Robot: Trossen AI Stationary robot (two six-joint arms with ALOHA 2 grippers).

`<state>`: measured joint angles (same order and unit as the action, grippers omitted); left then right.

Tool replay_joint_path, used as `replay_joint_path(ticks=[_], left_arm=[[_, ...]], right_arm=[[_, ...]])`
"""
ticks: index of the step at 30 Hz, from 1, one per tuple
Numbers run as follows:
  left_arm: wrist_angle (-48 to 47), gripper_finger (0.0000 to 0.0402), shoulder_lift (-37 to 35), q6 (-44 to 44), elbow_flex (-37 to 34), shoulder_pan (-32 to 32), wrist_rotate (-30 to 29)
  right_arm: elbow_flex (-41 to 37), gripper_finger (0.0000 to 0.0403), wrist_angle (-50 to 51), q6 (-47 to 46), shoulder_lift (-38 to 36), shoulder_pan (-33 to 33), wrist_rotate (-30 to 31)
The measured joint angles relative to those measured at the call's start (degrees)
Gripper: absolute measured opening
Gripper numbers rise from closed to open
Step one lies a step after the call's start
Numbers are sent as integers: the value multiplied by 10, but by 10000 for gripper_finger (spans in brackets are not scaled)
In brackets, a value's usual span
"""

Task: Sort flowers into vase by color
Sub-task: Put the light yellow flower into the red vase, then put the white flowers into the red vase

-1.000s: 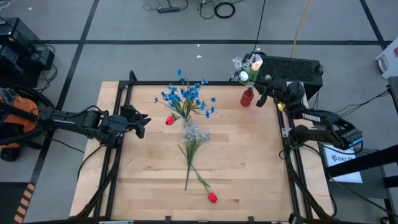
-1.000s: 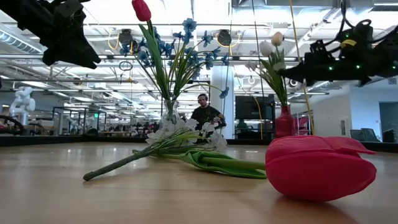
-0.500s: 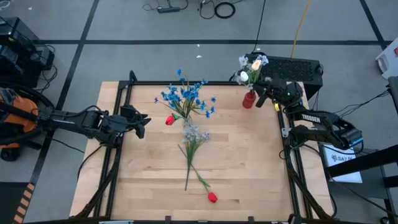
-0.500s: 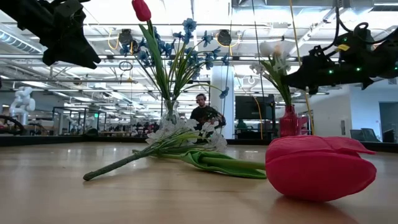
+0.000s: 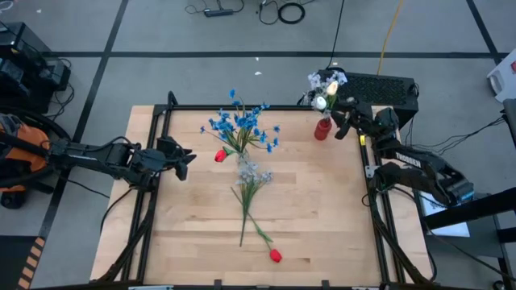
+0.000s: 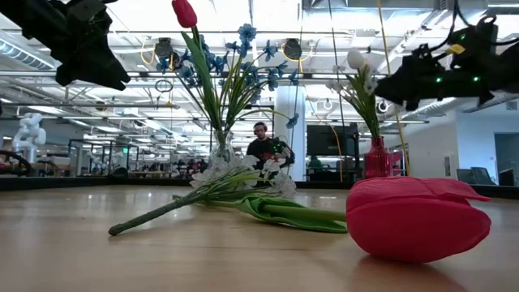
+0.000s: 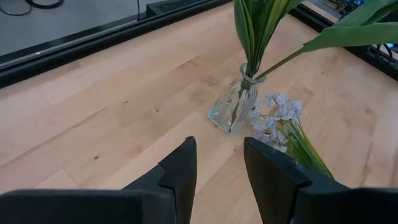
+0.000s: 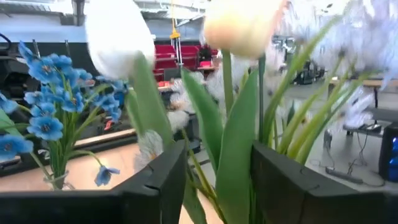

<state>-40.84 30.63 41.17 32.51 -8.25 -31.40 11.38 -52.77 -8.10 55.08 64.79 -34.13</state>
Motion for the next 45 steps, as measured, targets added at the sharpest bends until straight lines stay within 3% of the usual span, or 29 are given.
replay_joint_path(ticks=[10,17,20,24,27,30,37,45], left_arm=[[-2,139,0,-13,0,0,1],[-2,139,0,-16,0,0,2],[-2,139,0,-16,0,0,2],[-2,139,0,-29,0,0,2],[-2,139,0,-64,0,0,2],[-1,139,0,-86,0,0,1],[-1,139,0,-90,0,0,0],[-2,139,0,-90,0,0,0]], right_arm=[[0,150,121,15,-155,0,33],[12,131,152,-18,-232,-4,27],[58,103,268,-3,-265,-34,27],[170,50,564,84,-278,-109,38],[257,10,753,112,-262,-181,93],[316,7,832,77,-240,-250,151],[352,1,834,-39,-150,-410,257],[372,0,811,-218,50,-594,384]])
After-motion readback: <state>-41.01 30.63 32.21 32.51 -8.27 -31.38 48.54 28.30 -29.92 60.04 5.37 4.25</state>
